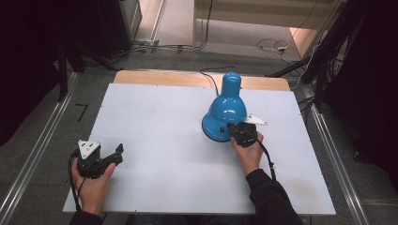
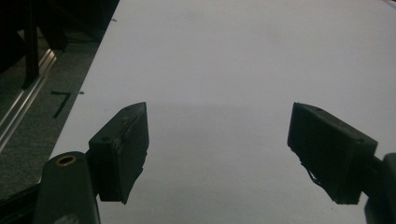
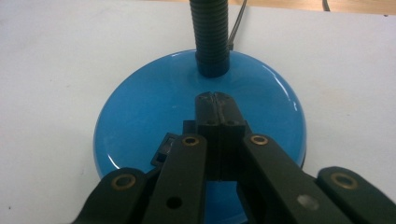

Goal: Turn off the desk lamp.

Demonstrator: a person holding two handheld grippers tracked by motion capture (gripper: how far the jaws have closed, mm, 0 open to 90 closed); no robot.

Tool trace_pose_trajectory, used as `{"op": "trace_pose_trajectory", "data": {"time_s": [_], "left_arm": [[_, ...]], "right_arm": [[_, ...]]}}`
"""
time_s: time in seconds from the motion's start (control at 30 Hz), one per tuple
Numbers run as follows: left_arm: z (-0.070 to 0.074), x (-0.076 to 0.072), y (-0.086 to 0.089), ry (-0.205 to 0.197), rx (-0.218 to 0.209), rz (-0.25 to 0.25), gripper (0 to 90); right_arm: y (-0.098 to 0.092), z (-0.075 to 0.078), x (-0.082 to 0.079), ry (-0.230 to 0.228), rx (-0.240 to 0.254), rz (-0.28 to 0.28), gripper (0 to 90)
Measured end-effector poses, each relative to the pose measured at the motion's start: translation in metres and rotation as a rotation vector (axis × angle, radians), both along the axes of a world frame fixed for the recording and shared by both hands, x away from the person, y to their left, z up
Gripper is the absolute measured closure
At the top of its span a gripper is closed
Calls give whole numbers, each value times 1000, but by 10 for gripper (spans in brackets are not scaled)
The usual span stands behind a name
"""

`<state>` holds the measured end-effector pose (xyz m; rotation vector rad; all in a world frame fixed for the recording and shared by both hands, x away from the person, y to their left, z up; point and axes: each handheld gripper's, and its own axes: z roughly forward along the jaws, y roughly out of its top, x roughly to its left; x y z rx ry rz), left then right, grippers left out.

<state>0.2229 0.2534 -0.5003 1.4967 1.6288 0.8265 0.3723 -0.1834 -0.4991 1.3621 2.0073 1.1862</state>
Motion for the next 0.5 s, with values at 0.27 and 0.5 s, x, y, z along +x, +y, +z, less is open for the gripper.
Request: {"op": "trace_pose_trajectory", "data": {"time_s": [0.27,0.5], "left_arm": [[0,0,0,-2,-3,3,218],[0,0,1,-2,-3,3,218]], "right_arm": [[-11,0,2,0,-2,-32,795],[-24,2,4,8,22,-59,555]]}}
